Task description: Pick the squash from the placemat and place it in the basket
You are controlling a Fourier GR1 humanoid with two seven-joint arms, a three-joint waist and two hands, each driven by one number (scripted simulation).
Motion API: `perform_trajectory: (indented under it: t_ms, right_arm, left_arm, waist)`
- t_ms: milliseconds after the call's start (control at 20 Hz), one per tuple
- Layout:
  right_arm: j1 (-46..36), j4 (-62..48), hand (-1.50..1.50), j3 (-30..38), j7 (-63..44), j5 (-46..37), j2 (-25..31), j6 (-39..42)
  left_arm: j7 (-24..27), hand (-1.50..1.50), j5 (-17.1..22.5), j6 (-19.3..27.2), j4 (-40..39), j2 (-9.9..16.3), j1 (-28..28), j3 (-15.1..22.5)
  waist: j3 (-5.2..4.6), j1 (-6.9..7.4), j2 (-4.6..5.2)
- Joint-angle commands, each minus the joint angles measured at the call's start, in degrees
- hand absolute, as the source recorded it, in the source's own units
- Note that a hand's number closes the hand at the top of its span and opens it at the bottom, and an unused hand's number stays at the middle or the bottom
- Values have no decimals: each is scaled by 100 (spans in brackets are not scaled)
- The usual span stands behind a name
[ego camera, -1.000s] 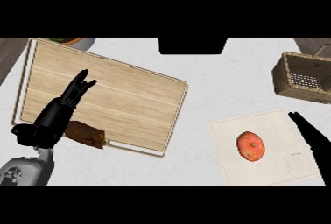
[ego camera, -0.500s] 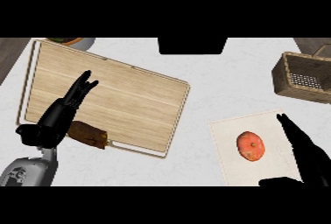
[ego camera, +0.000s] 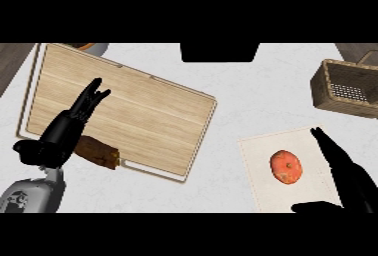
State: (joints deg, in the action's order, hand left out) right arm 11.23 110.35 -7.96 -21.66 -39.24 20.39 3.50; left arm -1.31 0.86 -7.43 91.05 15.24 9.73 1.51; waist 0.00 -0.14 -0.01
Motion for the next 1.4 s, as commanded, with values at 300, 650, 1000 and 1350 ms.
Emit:
perform_trajectory:
  t_ms: [300, 650, 1000, 1350]
  right_arm:
    - [-135, -170, -150, 142, -132, -536, -213, 447]
    - [-830, -1110, -150, -65, -236, -1058, -755, 302]
    - [-909, -1331, -150, 83, -250, -1246, -913, 449]
    - [-935, -2299, -150, 195, 236, -1447, -982, 23]
  left_arm:
    - [40, 0, -174, -214, 32, -193, -133, -177]
    - [-341, 0, -117, -434, 143, -202, 132, -314]
    - [85, 0, -332, -389, -179, -393, 74, -461]
    - [195, 0, -556, -374, -352, -488, 192, -416]
  waist:
    - [0, 8, -3]
    - [0, 18, 2]
    - [0, 11, 1]
    - [1, 6, 6]
